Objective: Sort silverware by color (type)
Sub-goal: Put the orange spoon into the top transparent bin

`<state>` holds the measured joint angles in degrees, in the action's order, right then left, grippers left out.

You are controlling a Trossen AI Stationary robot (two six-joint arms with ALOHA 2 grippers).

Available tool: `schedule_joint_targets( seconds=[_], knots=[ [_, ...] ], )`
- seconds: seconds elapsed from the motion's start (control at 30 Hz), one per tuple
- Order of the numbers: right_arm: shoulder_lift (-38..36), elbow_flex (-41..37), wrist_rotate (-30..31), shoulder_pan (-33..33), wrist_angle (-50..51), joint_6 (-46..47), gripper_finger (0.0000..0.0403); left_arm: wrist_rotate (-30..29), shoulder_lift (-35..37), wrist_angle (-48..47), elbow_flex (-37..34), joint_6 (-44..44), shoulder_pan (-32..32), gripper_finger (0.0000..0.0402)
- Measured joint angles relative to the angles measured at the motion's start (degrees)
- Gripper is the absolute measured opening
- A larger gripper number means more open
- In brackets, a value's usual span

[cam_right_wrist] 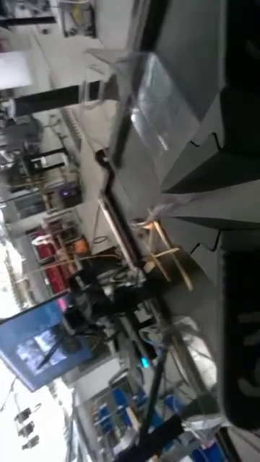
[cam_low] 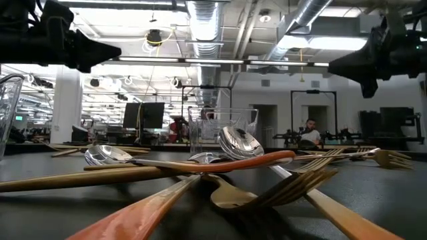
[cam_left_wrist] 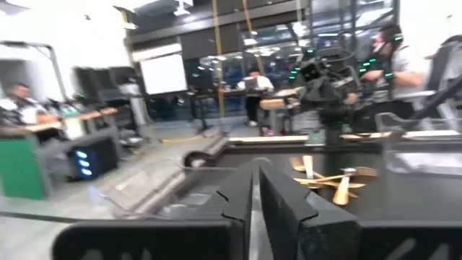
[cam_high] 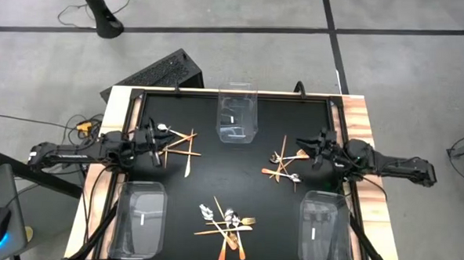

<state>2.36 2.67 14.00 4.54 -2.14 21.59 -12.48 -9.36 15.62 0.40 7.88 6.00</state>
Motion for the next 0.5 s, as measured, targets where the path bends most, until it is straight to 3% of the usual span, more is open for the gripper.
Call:
schedule_joint_targets(
  seconds=[0.27,0.5],
  knots=[
    [6.2,0.8,2.3,-2.5,-8.2,-0.3,0.0087,2.1,-10.0,5.7,0.9,-6.8,-0.5,0.0083],
    [15.2,6.5,2.7,-1.2,-7.6,-6.2,0.0099,1.7,-21.2,21.1,1.7,-6.1,-1.2,0.0087]
  ],
)
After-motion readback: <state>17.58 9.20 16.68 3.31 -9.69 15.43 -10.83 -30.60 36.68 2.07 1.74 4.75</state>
